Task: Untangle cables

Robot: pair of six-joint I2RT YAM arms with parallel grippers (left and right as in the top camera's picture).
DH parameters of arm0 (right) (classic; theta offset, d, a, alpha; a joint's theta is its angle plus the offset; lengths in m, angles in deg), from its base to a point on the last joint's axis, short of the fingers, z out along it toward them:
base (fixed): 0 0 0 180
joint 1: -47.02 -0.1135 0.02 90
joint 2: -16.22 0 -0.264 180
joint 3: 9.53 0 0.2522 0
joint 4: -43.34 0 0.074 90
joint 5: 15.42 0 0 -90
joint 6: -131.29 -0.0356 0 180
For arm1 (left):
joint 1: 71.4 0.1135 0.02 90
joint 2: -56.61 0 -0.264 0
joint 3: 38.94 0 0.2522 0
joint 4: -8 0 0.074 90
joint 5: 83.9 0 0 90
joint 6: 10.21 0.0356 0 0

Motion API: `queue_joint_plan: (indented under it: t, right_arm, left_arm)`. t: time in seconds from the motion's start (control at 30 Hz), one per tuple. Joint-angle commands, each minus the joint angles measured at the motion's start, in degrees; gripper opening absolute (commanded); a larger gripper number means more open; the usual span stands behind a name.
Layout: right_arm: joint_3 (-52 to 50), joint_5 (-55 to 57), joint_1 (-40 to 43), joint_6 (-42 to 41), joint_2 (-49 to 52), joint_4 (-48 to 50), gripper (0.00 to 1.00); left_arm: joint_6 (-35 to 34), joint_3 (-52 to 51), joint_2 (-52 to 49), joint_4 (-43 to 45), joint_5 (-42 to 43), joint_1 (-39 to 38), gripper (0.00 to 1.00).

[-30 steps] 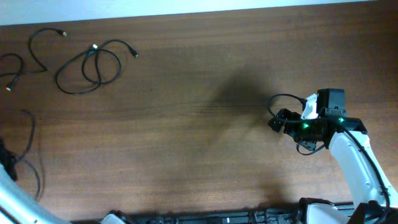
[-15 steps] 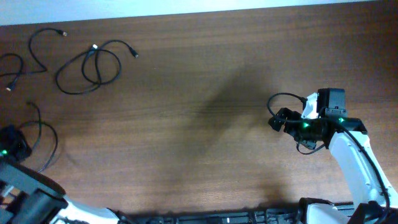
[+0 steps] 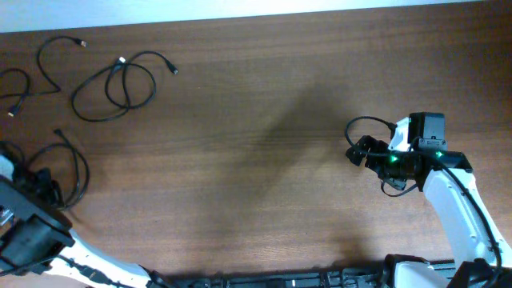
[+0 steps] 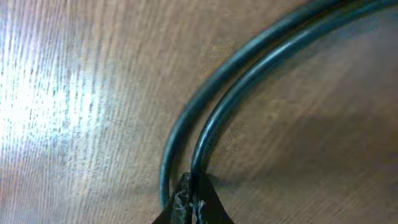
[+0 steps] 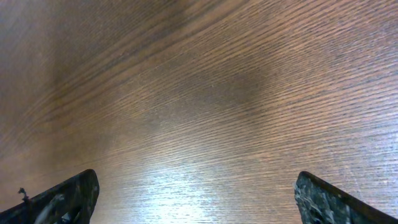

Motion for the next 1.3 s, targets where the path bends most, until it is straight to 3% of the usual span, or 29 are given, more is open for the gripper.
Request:
queue_joint_plan:
  t: [0.0, 0.07, 0.1, 0.2, 0.23, 0.3, 0.33, 0.43, 0.57, 0.67, 0.83, 0.9, 1.27]
  right_arm:
    - [0.2, 0.3, 0.3, -0.5, -0.6, 0.2, 0.99]
    - [0.2, 0.2, 0.3, -0.5, -0.6, 0.1, 0.99]
    - [0.2, 0.2, 0.3, -0.5, -0.6, 0.2, 0.99]
    - [0.2, -0.2, 0.3, -0.5, -0.6, 0.1, 0.99]
    - [0.2, -0.2, 0.3, -0.5, -0.6, 0.1, 0.99]
    - [0.2, -0.2, 0.3, -0.4, -0.6, 0.1, 0.99]
    - [0.2, -0.2, 0.3, -0.4, -0.6, 0.2, 0.99]
    - [2.5, -0.2, 0.4, 3.8, -0.7, -0.9, 0.99]
    - [9.8, -0.1, 0.4, 10.2, -2.2, -9.0, 0.99]
    - [11.4, -0.2, 0.4, 13.4, -12.1, -15.2, 0.99]
    - [11.4, -1.7, 0.4, 16.1, -42.5, -19.2, 0.99]
    - [11.4, -1.7, 0.4, 16.1, -51.0, -19.4, 0.99]
    - [11.4, -3.0, 0.3, 16.2, -51.7, -22.3, 0.99]
  left_arm:
    - [-5.6, -0.8, -1.5, 4.9, -1.2, -2.8, 0.0]
    - [-7.4, -0.8, -1.5, 7.9, -1.2, -2.9, 0.0]
    - [-2.3, -0.4, -1.5, 10.1, -1.2, -2.8, 0.05]
    - [10.9, 3.2, -0.9, 8.0, -1.2, -2.8, 0.44]
    - [13.6, 5.0, -0.2, 5.7, -1.1, -2.8, 0.65]
    - [17.0, 8.5, 3.5, 1.6, 1.5, -2.8, 0.99]
    - [24.9, 11.1, 7.6, 1.1, 9.9, -2.8, 0.99]
    - [35.8, 12.2, 15.8, 1.1, 24.6, -6.3, 0.99]
    - [45.5, 12.2, 27.4, 2.4, 23.5, -22.6, 0.99]
    - [45.5, 12.1, 32.4, 2.4, 18.3, -36.0, 0.98]
    - [42.4, 8.3, 43.4, 1.9, 11.2, -45.8, 0.99]
    - [41.0, 8.2, 49.9, -0.9, 2.8, -49.4, 0.99]
    - [39.5, 8.1, 79.9, -15.8, -10.8, -50.9, 0.99]
